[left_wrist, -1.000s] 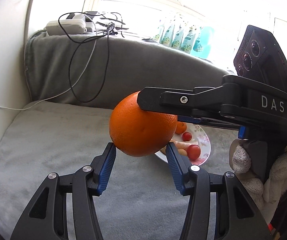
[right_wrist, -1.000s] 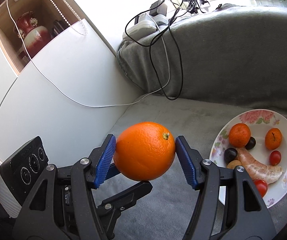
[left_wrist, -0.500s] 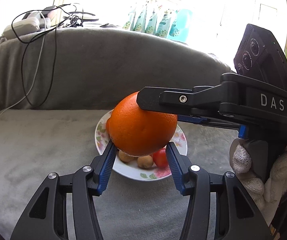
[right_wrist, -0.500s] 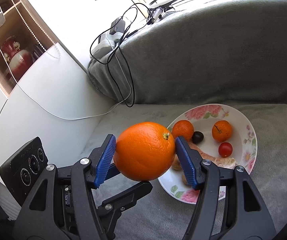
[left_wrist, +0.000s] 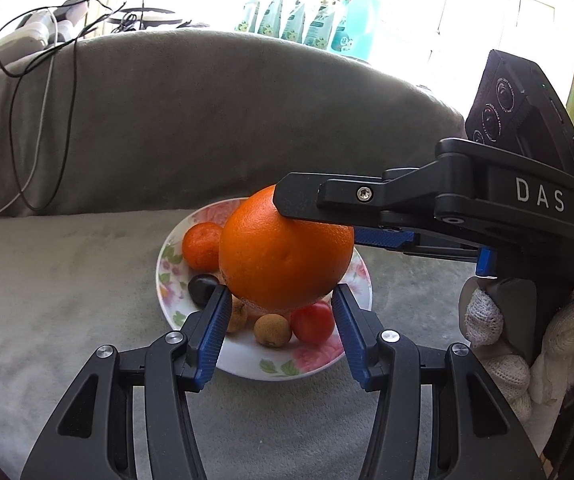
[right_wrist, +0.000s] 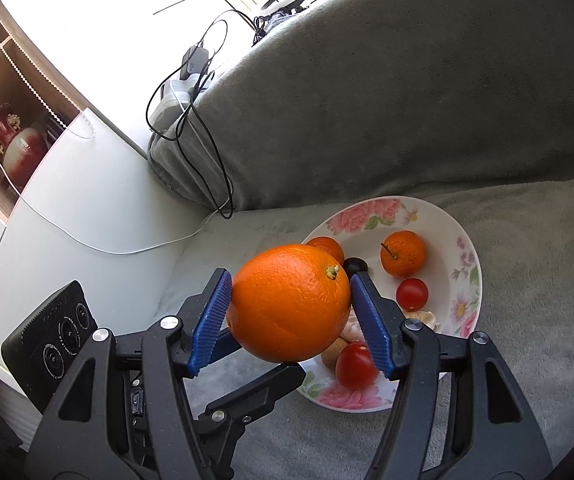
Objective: Organize fruits
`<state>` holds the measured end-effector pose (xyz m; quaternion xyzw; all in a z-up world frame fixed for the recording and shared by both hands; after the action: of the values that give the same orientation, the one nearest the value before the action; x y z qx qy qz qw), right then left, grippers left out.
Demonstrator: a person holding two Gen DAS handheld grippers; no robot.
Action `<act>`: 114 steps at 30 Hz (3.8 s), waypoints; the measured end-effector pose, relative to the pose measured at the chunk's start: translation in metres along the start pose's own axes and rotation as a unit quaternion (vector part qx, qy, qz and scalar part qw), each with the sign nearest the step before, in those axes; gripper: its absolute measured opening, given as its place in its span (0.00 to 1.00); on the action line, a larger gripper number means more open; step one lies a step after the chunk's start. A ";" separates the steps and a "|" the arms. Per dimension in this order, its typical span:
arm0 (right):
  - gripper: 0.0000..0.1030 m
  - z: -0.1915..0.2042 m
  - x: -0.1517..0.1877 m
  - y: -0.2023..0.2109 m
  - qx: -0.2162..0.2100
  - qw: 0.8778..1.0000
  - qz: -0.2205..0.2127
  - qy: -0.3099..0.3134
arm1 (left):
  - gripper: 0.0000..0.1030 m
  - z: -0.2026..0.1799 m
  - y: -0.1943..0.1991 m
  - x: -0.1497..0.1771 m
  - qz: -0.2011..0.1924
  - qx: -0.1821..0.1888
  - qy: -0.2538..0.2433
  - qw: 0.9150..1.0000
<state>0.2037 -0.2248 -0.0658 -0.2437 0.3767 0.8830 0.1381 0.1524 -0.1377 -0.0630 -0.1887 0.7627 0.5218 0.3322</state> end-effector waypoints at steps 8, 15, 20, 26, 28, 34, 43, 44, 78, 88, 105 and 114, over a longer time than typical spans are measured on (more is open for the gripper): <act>0.63 -0.009 -0.004 -0.010 -0.001 1.000 0.010 -0.017 | 0.50 0.006 -0.012 -0.005 0.007 -0.001 0.008 1.000; 0.63 -0.017 -0.006 -0.018 -0.001 0.999 0.016 -0.038 | 0.50 0.010 -0.024 -0.011 0.014 0.000 0.015 1.000; 0.63 -0.017 -0.007 -0.021 0.002 0.999 0.017 -0.041 | 0.50 0.015 -0.027 -0.013 0.016 0.003 0.022 1.000; 0.63 -0.020 -0.008 -0.023 0.018 0.999 0.014 -0.046 | 0.47 0.021 -0.023 -0.008 0.012 -0.001 0.020 1.000; 0.63 -0.021 -0.009 -0.018 0.022 0.999 0.006 -0.047 | 0.47 0.024 -0.019 -0.008 0.007 -0.001 0.023 1.000; 0.64 -0.021 -0.008 -0.005 0.037 0.999 -0.008 -0.036 | 0.47 0.032 -0.009 -0.004 0.002 -0.009 0.023 1.000; 0.76 -0.010 0.004 0.013 0.066 0.997 -0.027 -0.008 | 0.53 0.035 0.010 0.001 -0.011 -0.015 0.026 0.999; 0.77 -0.008 0.006 0.015 0.069 0.997 -0.029 -0.005 | 0.54 0.036 0.012 0.001 -0.013 -0.015 0.027 0.999; 1.00 0.097 0.083 0.123 0.335 0.914 -0.186 0.135 | 0.80 0.022 0.133 0.034 -0.091 -0.070 -0.014 0.993; 1.00 0.102 0.089 0.132 0.340 0.909 -0.203 0.128 | 0.81 0.019 0.151 0.038 -0.103 -0.088 -0.011 0.991; 1.00 0.097 0.093 0.134 0.340 0.911 -0.203 0.117 | 0.81 0.022 0.150 0.038 -0.098 -0.102 0.000 0.990; 1.00 0.095 0.095 0.134 0.341 0.911 -0.203 0.111 | 0.81 0.022 0.149 0.039 -0.098 -0.104 -0.001 0.990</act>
<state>0.0351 -0.2406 0.0207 -0.3498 0.6100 0.6213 0.3457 0.0370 -0.0576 0.0045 -0.2955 0.6818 0.5633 0.3612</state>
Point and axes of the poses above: each gripper's, at about its wrist camera, not at the fingertips, and y roughly against the way its jaws point, z to its left, x to its underside, the point moved 3 cm from there along -y, roughly the way its jaws point, and after that the axes turned 2 degrees about z, right-handed, at the moved point
